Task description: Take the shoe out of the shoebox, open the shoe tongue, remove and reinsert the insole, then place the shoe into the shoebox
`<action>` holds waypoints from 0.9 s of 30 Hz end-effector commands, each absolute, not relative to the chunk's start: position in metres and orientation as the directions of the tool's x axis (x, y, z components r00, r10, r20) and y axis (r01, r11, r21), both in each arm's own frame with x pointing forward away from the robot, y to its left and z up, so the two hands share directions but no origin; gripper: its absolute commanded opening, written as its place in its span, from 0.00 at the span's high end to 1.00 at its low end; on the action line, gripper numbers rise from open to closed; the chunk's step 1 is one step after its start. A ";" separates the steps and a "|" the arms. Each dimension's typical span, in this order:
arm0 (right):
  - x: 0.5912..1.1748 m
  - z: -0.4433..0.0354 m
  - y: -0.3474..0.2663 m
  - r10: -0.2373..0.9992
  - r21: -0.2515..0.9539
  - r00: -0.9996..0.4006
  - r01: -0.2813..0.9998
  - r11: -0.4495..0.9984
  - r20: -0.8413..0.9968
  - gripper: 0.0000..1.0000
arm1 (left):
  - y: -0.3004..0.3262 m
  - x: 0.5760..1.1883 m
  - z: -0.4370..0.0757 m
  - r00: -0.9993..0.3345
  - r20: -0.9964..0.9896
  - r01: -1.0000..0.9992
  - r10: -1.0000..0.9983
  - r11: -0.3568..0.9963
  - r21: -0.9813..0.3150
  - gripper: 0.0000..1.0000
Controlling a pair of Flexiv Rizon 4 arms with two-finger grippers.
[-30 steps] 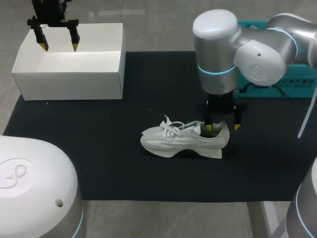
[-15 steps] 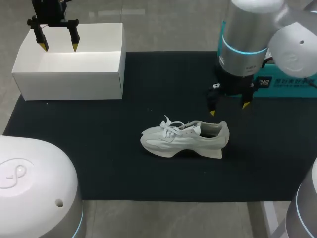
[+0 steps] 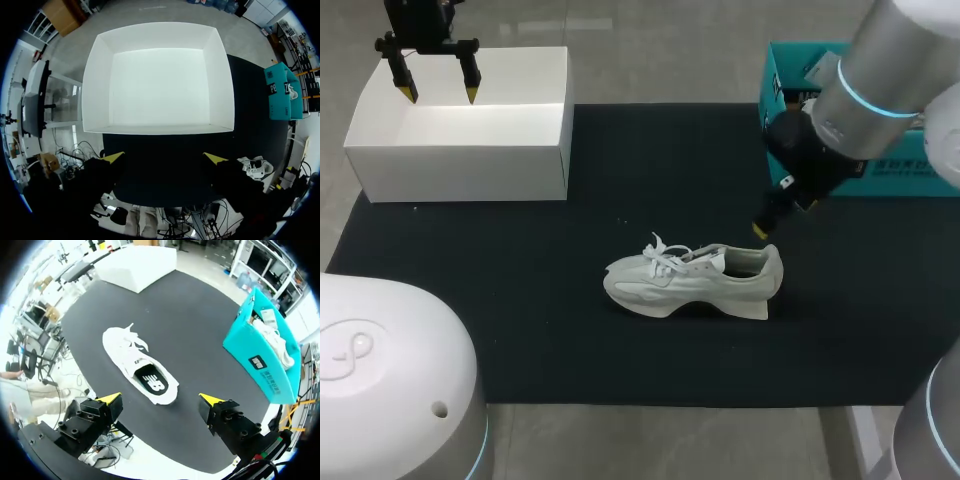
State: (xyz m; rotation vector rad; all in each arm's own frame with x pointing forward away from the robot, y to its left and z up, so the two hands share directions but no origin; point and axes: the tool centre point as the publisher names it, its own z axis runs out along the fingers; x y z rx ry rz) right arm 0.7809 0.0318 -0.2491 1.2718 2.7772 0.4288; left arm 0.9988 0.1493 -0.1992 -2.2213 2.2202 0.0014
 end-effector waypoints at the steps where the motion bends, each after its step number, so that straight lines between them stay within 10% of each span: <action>1: 0.778 -0.253 0.024 0.349 0.556 -0.915 0.400 0.729 0.201 0.00 | 0.149 0.999 -0.200 0.000 -0.001 -1.000 -1.000 0.000 0.000 0.00; 8: 0.778 -0.253 0.024 0.349 0.556 -0.915 0.400 0.729 0.201 0.00 | 0.149 0.999 -0.200 0.000 -0.001 -1.000 -1.000 0.000 0.000 0.00; 16: 0.775 -0.273 0.016 0.088 0.618 -0.996 0.067 0.783 -0.004 0.00 | 0.149 0.999 -0.200 0.000 -0.001 -1.000 -1.000 0.000 0.000 0.00; 27: 0.777 -0.287 0.006 0.160 0.562 -0.986 0.158 0.812 0.046 0.00 | 0.149 0.999 -0.200 0.000 -0.001 -1.000 -1.000 0.000 0.000 0.00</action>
